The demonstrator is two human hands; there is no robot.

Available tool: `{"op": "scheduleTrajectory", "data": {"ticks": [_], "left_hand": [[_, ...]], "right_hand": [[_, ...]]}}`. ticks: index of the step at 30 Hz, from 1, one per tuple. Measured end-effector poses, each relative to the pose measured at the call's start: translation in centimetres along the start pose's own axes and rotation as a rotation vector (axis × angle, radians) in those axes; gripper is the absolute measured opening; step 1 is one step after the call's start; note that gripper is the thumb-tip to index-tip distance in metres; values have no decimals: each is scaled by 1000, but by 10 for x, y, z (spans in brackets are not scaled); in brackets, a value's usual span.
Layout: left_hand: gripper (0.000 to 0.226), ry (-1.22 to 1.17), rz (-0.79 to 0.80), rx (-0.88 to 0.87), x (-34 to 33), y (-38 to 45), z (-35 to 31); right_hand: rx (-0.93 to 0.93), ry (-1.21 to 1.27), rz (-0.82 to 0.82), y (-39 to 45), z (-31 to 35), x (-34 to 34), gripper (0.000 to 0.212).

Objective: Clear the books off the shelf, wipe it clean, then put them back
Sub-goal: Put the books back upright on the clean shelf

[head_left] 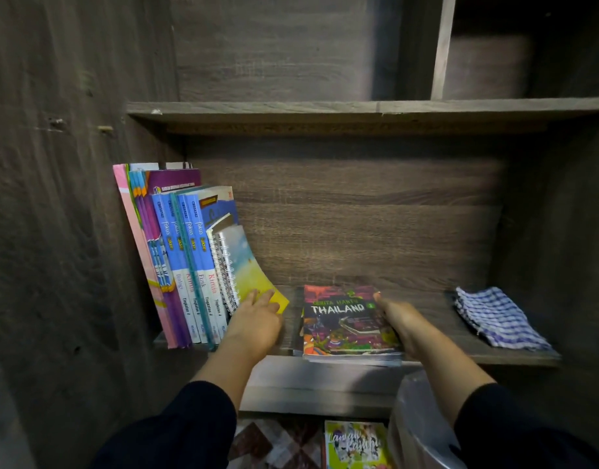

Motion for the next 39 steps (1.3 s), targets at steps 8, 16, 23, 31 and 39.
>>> {"op": "scheduleTrajectory", "data": {"ticks": [8,16,23,31,39], "left_hand": [[49,177,253,235,-12,11,6],[53,304,209,274,-22,10,1],[42,255,133,213,-13,6,-12],[20,-1023,64,571,22,22,-27],[28,-1404,156,654,10,38,-41]], "right_hand": [[4,25,-4,7,-2,-2,32],[19,33,-7,11,-3,-2,34],[17,56,-44,2,1,-5,32],[-23,-120,-177,6,-1,4,20],[-25,-156,-203,9,-3,4,20]]}}
Point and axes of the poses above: each hand's wrist, its own y-axis towards the middle knuckle, its own x-axis out of the back of the hand, z = x × y, the point moved 2 cm from there along y, towards the middle knuckle, and after that the axes turned 4 degrees about -y, right-handed, at the moved point
